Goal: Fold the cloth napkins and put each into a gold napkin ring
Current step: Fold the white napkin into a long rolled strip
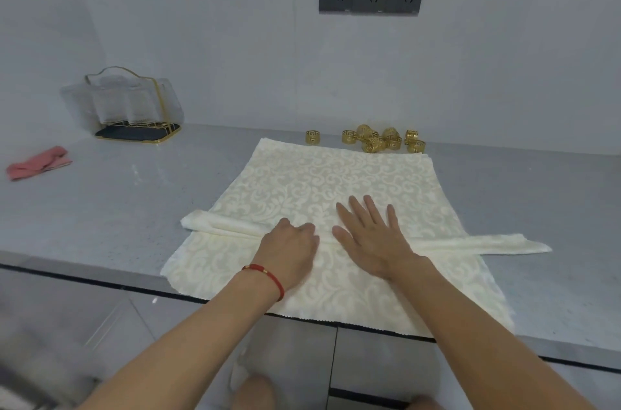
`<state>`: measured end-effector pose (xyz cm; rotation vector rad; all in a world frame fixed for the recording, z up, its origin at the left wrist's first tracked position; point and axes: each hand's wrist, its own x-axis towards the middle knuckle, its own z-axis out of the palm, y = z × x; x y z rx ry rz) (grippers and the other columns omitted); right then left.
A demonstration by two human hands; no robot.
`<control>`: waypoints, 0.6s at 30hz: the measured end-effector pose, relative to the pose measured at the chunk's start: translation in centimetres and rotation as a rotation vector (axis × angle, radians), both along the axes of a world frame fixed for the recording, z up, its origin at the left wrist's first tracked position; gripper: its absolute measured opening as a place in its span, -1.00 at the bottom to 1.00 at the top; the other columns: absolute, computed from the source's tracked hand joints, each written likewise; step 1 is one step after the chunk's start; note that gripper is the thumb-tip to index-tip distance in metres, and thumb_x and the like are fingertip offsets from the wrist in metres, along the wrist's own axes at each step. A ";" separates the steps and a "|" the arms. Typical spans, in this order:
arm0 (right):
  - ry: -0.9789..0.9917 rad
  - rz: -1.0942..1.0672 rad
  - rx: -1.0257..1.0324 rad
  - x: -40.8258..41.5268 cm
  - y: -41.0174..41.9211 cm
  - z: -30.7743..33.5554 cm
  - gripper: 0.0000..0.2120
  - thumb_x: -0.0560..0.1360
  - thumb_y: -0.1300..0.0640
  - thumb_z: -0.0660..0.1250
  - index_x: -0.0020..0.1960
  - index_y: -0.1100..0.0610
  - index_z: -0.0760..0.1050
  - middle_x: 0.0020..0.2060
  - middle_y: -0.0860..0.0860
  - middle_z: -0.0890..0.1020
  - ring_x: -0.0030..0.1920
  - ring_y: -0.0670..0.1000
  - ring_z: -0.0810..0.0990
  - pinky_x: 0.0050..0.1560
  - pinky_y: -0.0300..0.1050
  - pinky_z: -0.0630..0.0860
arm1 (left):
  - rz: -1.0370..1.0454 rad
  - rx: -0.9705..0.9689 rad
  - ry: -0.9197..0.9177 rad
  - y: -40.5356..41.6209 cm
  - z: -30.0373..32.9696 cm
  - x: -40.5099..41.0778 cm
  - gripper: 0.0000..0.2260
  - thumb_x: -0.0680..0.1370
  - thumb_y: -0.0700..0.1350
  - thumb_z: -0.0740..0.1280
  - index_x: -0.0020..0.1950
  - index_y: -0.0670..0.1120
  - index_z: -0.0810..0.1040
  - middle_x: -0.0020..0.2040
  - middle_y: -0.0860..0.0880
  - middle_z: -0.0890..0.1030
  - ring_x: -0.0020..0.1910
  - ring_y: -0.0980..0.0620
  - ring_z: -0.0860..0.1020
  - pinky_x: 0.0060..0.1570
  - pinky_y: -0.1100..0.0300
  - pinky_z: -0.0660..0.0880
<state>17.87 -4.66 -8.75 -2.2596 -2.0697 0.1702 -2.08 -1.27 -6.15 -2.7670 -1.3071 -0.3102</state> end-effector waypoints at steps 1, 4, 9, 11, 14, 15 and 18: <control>-0.004 -0.004 -0.003 0.0 0.0 -0.1 -0.34 0.63 -0.35 -0.30 0.66 -0.13 -0.24 0.65 -0.08 -0.25 0.60 0.03 -0.41 0.55 0.28 -0.40 | 0.054 -0.007 0.000 0.4 0.6 0.4 -0.70 0.71 0.00 0.03 0.18 -0.10 0.50 -0.13 -0.06 0.51 -0.08 -0.09 0.44 -0.15 0.07 0.37; 0.030 -0.027 -0.016 -0.3 0.0 0.3 -0.32 0.61 -0.38 -0.30 0.66 -0.14 -0.24 0.64 -0.08 -0.25 0.59 0.02 -0.44 0.54 0.28 -0.43 | 0.124 -0.039 0.027 2.0 1.9 1.8 -0.73 0.67 0.07 0.20 0.11 -0.06 0.60 -0.03 -0.07 0.63 -0.02 -0.11 0.57 -0.10 0.09 0.37; 0.092 -0.047 -0.028 -0.3 0.0 0.4 -0.30 0.61 -0.41 -0.26 0.66 -0.14 -0.23 0.65 -0.08 -0.25 0.58 -0.01 -0.45 0.54 0.26 -0.44 | 0.171 -0.274 0.031 3.4 2.5 3.0 -0.85 0.57 0.06 0.36 -0.06 0.00 0.57 -0.01 0.01 0.63 0.09 -0.04 0.53 0.20 -0.05 0.40; 0.087 -0.048 -0.031 -0.2 0.0 0.3 -0.27 0.59 -0.44 -0.23 0.66 -0.15 -0.22 0.65 -0.08 -0.24 0.59 -0.01 -0.44 0.54 0.26 -0.44 | 0.186 -0.317 0.126 3.7 2.9 3.3 -0.83 0.58 0.09 0.31 -0.11 0.02 0.50 -0.03 0.02 0.59 0.13 -0.04 0.47 0.32 -0.15 0.26; 0.090 -0.053 -0.021 -0.3 0.1 0.3 -0.24 0.57 -0.47 -0.19 0.66 -0.15 -0.22 0.65 -0.08 -0.23 0.60 0.00 -0.43 0.54 0.26 -0.43 | 0.180 -0.301 0.290 3.3 3.5 4.2 -0.85 0.64 0.02 0.21 -0.02 -0.02 0.49 -0.13 0.02 0.54 0.02 -0.05 0.50 0.37 -0.15 0.15; 0.105 -0.057 -0.020 -0.2 0.2 0.3 -0.23 0.56 -0.48 -0.19 0.66 -0.16 -0.21 0.65 -0.08 -0.22 0.60 -0.01 -0.43 0.54 0.26 -0.43 | 0.164 -0.271 0.342 3.0 3.7 4.5 -0.87 0.65 -0.04 0.19 0.00 -0.04 0.48 -0.18 0.03 0.51 -0.06 -0.05 0.51 0.38 -0.13 0.14; 0.126 -0.055 -0.023 -0.1 0.4 0.3 -0.20 0.54 -0.51 -0.18 0.66 -0.16 -0.22 0.65 -0.07 -0.22 0.60 -0.01 -0.43 0.55 0.26 -0.41 | 0.120 -0.145 0.484 1.8 3.9 4.9 -0.87 0.62 -0.18 0.18 0.12 -0.08 0.47 -0.24 0.03 0.37 -0.14 -0.04 0.44 0.35 -0.10 0.17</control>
